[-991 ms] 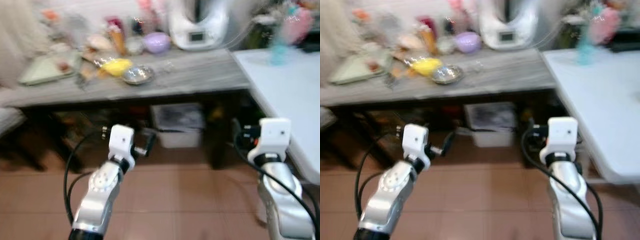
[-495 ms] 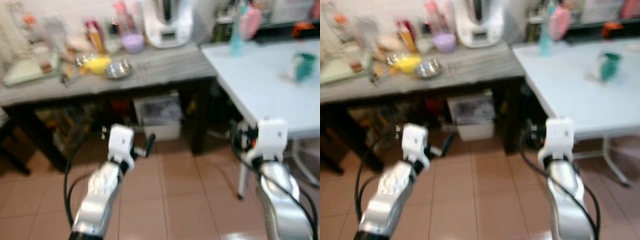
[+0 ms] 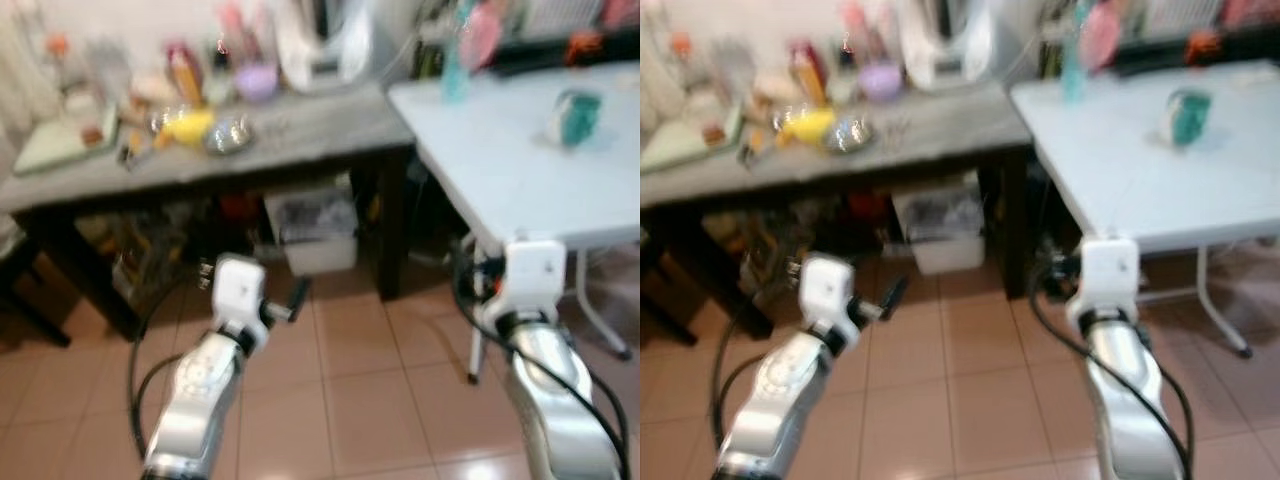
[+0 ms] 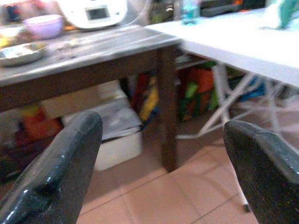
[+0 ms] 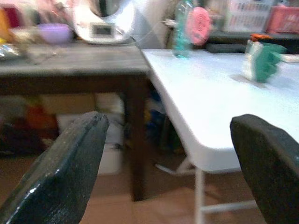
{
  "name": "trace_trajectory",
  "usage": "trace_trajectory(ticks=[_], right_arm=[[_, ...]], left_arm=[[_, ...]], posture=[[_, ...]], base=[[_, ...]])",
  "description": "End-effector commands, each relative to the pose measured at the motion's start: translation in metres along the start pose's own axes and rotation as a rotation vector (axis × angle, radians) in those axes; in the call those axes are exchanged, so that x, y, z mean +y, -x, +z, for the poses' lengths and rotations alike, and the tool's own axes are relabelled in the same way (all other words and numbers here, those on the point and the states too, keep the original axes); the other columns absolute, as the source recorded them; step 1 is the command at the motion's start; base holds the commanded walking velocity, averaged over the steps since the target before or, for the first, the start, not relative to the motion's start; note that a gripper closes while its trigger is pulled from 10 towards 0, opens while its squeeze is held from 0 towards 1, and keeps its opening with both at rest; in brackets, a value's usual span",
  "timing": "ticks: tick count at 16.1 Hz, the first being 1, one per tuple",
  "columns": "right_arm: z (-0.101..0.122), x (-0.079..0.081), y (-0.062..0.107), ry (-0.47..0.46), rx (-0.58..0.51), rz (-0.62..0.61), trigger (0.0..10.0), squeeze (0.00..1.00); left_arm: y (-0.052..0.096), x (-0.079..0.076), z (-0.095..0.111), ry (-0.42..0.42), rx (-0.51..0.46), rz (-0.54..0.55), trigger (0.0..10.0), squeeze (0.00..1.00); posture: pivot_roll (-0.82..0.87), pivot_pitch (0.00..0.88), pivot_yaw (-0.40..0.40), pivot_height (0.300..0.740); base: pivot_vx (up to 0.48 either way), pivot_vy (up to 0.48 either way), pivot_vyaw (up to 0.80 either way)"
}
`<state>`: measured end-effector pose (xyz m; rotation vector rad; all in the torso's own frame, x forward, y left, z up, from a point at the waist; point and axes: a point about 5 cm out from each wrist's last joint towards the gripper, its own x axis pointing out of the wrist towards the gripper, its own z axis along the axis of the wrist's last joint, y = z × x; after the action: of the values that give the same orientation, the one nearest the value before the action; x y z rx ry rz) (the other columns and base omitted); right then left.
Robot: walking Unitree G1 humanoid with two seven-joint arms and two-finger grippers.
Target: Setting the table
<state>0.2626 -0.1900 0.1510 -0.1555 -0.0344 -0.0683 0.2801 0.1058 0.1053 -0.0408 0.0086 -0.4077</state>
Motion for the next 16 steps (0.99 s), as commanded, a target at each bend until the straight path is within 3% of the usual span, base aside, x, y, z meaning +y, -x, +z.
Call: trace_trajectory(ticks=[1, 10, 16], right_arm=[[0.006, 0.006, -0.003, -0.007, -0.025, 0.026, 10.0, 0.00], [0.006, 0.010, -0.003, -0.021, -0.036, 0.029, 10.0, 0.00], [0.009, 0.013, -0.003, 0.004, -0.060, 0.039, 10.0, 0.00]], left_arm=[[0.000, 0.009, 0.004, -0.014, -0.006, 0.016, 10.0, 0.00], [-0.002, 0.007, 0.004, -0.023, -0.004, 0.001, 10.0, 0.00], [-0.013, 0.001, 0.004, -0.028, 0.002, -0.007, 10.0, 0.00]], posture=[[-0.19, 0.000, 0.096, 0.740], [-0.20, 0.000, 0.114, 0.740], [-0.19, 0.000, 0.121, 0.740]], base=[[0.000, -0.480, 0.00], [0.000, -0.480, 0.00], [0.000, -0.480, 0.08]])
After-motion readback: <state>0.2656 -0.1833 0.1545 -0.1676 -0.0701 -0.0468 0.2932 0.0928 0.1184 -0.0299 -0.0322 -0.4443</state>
